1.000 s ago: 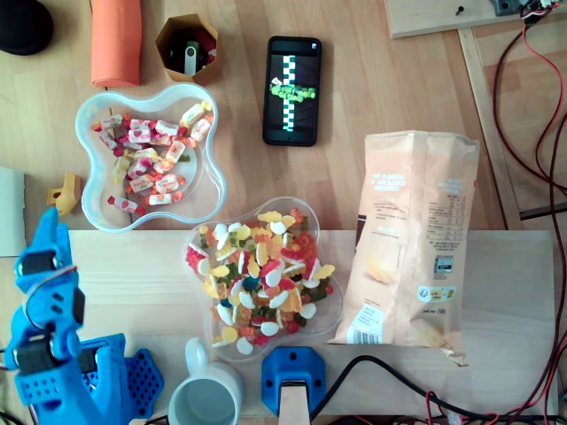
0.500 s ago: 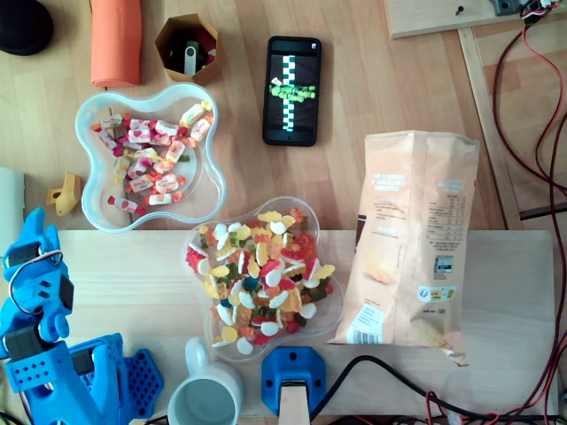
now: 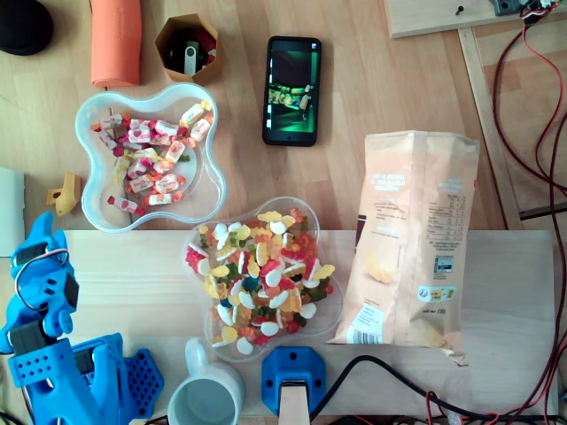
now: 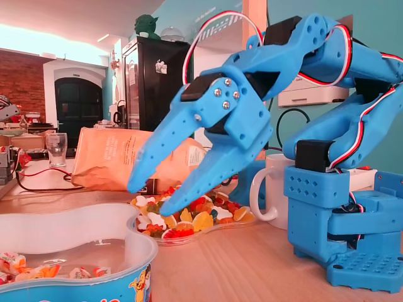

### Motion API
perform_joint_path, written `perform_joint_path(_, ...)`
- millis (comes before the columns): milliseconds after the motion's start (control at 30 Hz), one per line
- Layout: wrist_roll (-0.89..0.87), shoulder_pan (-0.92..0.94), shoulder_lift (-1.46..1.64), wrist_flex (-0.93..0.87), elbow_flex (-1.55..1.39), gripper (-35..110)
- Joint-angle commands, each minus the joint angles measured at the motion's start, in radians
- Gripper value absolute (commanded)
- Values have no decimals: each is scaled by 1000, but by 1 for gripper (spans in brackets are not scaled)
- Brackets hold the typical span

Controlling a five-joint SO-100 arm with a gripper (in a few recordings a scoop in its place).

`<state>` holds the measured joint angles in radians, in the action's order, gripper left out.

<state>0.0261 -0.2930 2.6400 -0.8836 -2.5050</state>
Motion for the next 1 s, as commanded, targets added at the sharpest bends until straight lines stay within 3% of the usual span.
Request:
perform_joint_path(0, 5, -2, 29, 2, 67, 16)
perform_joint_path(600, -11, 360, -407, -15, 402, 16)
perform_joint_path(967, -290, 436, -719, -17, 428, 16)
